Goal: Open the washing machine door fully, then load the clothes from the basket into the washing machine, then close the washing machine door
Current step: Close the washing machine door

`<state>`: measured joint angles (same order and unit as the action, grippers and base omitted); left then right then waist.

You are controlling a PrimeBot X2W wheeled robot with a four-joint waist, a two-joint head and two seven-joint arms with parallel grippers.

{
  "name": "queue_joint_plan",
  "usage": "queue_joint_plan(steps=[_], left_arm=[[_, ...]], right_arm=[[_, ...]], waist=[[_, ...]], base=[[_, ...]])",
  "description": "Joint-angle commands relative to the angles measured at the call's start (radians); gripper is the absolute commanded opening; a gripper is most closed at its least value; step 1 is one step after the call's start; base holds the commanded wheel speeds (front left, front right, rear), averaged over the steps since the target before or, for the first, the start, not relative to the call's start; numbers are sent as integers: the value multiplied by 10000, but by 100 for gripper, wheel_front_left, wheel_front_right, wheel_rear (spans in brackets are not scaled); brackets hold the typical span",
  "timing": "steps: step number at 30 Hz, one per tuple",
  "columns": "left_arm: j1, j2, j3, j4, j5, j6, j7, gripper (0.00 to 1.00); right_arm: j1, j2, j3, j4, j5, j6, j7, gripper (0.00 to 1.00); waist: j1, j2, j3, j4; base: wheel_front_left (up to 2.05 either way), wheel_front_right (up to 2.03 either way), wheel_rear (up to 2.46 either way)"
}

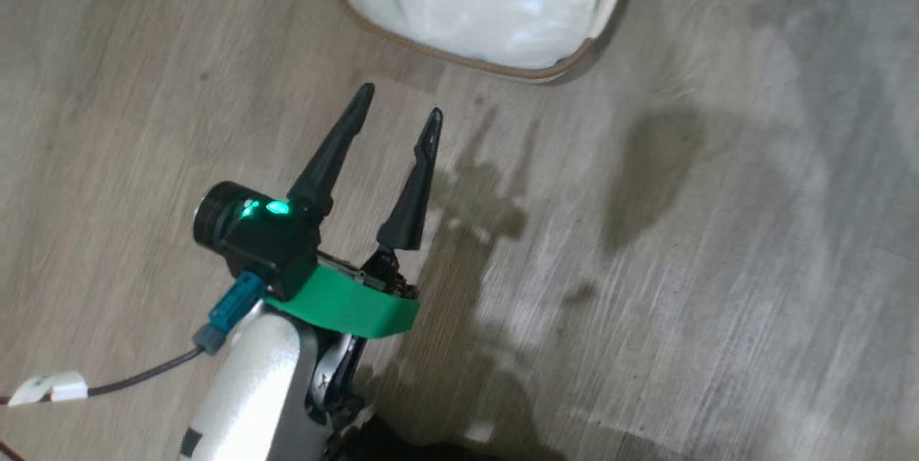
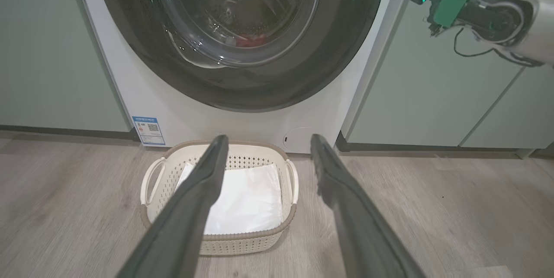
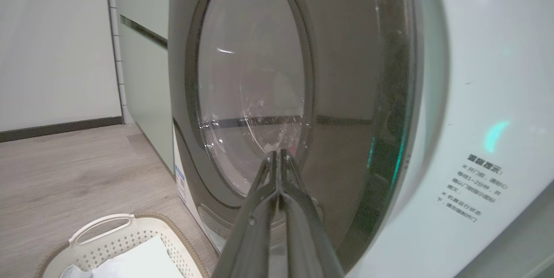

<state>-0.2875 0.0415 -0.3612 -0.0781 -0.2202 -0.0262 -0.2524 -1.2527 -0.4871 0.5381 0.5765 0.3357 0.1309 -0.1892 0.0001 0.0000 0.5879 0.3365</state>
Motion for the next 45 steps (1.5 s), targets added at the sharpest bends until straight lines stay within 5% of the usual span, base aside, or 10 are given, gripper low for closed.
queue_joint_plan(steps=[1,28,37,45], left_arm=[[-137,87,225,-365,-43,46,-93,100],[-359,87,53,-338,-267,203,-93,100],[-315,87,51,-255,-304,249,-93,100],[-277,87,233,-131,-172,182,-93,100]], right_arm=[[-250,-65,-21,-33,12,-2,-16,0],[-4041,325,-239,4725,-780,-2,-501,0],[-4379,384,3,5331,-755,-2,-643,0],[-3097,335,198,4813,-296,-2,-720,0]], waist=[[-1,0,200,226],[-1,0,711,591],[-1,0,591,631],[-1,0,-333,170]], base=[[0,0,0],[0,0,0],[0,0,0],[0,0,0]])
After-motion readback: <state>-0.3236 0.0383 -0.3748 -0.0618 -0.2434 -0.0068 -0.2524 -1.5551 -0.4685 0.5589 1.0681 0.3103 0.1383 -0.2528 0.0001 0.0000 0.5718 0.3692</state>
